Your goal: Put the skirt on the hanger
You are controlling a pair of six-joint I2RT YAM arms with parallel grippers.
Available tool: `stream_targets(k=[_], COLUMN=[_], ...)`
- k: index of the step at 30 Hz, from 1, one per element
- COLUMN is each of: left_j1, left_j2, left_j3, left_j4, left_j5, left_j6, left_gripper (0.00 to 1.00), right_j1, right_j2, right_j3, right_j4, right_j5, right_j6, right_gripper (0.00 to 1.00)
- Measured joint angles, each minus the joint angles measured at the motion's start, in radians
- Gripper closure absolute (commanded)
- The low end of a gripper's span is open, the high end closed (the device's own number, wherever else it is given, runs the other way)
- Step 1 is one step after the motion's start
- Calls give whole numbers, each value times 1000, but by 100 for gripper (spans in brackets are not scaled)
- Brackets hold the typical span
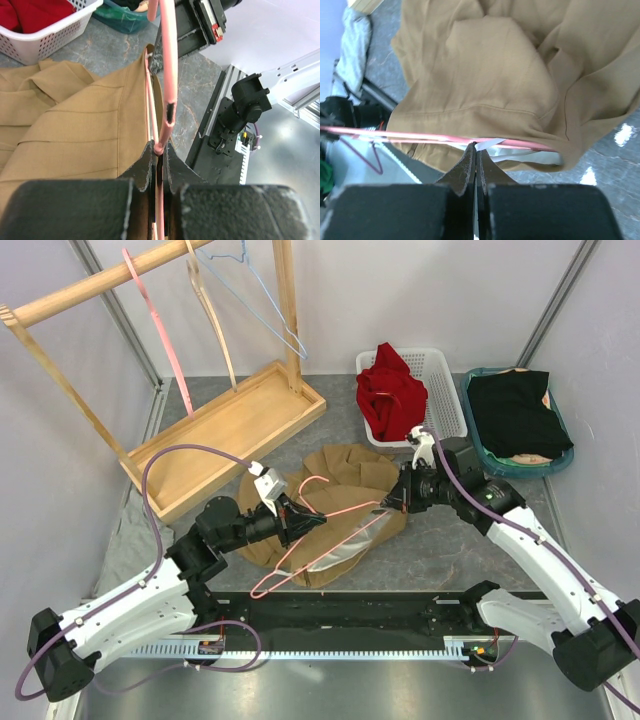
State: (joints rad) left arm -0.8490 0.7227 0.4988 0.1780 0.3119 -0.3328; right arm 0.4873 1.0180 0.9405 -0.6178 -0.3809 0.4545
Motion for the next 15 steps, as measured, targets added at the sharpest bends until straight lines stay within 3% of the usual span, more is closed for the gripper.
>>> stream_targets(k=[5, 7, 9, 15], left_j1=[-2, -5, -6, -13], left_j2=[5, 13, 17, -6], left_j3=[-21, -28, -34, -58], left_j4=[53, 80, 94, 107], left_j5=[-1, -5, -15, -55], left_j6=[-11, -18, -24, -38], left_gripper=[98, 98, 98, 98], right_j1=[0, 4, 6, 14], right_j2=[-4, -4, -4, -45], right_j3=[-9, -15, -17, -15], right_j4=[5, 11, 13, -1], right_j5=[-79, -114, -132, -128], right_j6=[-3, -3, 0, -16], right_gripper=[100, 86, 64, 45])
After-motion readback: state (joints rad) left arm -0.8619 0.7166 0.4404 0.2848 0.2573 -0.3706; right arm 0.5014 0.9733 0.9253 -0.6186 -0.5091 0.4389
